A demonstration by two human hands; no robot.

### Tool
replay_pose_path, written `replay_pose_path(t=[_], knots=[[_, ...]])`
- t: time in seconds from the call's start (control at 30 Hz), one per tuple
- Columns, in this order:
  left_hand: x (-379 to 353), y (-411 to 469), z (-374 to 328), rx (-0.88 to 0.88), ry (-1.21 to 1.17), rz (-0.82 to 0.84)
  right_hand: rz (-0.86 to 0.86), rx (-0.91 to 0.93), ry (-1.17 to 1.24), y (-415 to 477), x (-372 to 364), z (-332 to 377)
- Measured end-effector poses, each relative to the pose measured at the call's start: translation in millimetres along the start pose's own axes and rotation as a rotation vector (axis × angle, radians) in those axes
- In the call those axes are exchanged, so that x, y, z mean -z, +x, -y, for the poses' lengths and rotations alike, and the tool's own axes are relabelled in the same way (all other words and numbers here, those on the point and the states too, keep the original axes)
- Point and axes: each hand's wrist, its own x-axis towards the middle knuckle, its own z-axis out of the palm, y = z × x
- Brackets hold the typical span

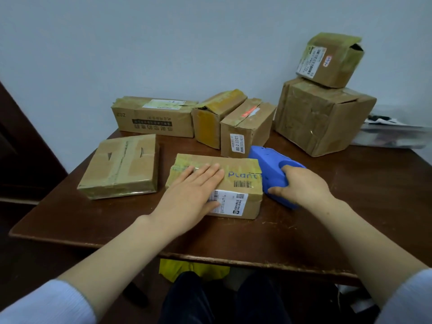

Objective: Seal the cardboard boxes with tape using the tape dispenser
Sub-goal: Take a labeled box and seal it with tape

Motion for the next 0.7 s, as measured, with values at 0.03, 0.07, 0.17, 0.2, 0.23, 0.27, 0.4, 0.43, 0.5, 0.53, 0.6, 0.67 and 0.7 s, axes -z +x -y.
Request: replay_pose_path(t=[0.03,0.07,0.17,0.2,0.23,0.27,0.4,0.43,0.5,0.53,0.6,0.67,0.7], knots=[[0.4,4.0,1.3,-0.007,-0.015,0.011,0.013,-0.001,0.042,1.2,0.9,-1.6],[1.2,7.6,2.8,-0.014,-0.036,0.019,0.017,0.001,0.076,2.5,2.0,-4.2],[2.7,14.7,9.2,-0.040,-0.095,0.032,0.011,-0.018,0.232,2.9,7.6,-17.4],[3.1,15.9,11.8,-0.046,-0.101,0.040,0.000,-0.036,0.330,2.6,10.4,-22.9],[3.5,16.6,14.1,-0.052,-0.107,0.050,-0.013,-0.062,0.460,0.5,14.8,-27.9],[4.5,17.2,15.4,-0.059,-0.119,0.063,-0.019,-0.091,0.616,-3.6,20.6,-32.0],[16.0,20.6,11.2,0.007,-0.235,0.128,-0.049,-0.207,1.161,-20.6,42.7,-44.6],[20.1,22.8,8.7,0.049,-0.290,0.131,-0.058,-0.234,1.262,-23.1,47.0,-46.2],[27.7,28.3,3.3,0.134,-0.437,0.084,-0.062,-0.271,1.388,-27.0,55.2,-46.6],[31.3,30.7,0.4,0.173,-0.495,0.050,-0.056,-0.272,1.414,-28.7,59.2,-45.5],[37.0,34.2,-3.1,0.259,-0.547,0.009,-0.027,-0.259,1.435,-32.9,68.0,-40.7],[39.4,38.4,-4.2,0.349,-0.620,-0.037,0.005,-0.240,1.443,-36.5,76.6,-36.2],[40.8,41.2,-5.1,0.389,-0.710,-0.083,0.022,-0.230,1.445,-38.3,80.5,-34.1]])
